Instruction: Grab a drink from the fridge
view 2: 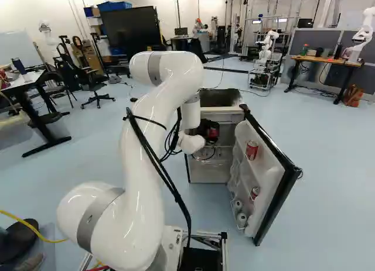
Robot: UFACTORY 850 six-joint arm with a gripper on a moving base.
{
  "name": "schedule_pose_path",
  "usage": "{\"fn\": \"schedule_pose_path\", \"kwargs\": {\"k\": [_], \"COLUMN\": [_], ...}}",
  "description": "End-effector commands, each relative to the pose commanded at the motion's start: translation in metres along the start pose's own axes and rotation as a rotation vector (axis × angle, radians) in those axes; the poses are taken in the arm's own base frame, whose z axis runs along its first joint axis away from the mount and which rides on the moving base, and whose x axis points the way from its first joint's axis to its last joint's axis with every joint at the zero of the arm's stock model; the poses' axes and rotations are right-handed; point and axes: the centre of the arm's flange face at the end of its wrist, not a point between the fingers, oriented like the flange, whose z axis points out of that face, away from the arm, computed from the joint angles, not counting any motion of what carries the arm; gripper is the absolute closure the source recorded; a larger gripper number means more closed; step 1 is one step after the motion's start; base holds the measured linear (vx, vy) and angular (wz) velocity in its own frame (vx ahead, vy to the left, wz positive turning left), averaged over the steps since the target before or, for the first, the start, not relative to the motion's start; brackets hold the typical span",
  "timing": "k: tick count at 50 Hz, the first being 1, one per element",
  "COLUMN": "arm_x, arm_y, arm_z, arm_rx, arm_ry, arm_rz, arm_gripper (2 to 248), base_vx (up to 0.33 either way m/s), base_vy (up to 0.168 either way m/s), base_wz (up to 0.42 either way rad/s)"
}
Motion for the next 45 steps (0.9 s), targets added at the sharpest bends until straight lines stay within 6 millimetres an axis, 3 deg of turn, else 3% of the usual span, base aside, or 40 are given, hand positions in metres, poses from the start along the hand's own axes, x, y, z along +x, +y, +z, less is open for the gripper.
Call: {"fn": "schedule_pose_path", "kwargs": {"k": [45], "arm_x": [0.019], "arm_y": [-0.031], "arm_z": [-0.114], "arm_rx": [0.083], "arm_ry": [-0.017], "arm_rz": [-0.048], "arm_gripper": [155], "base_vx": [0.000], "base_vy": [0.000], "base_wz": [0.000]}}
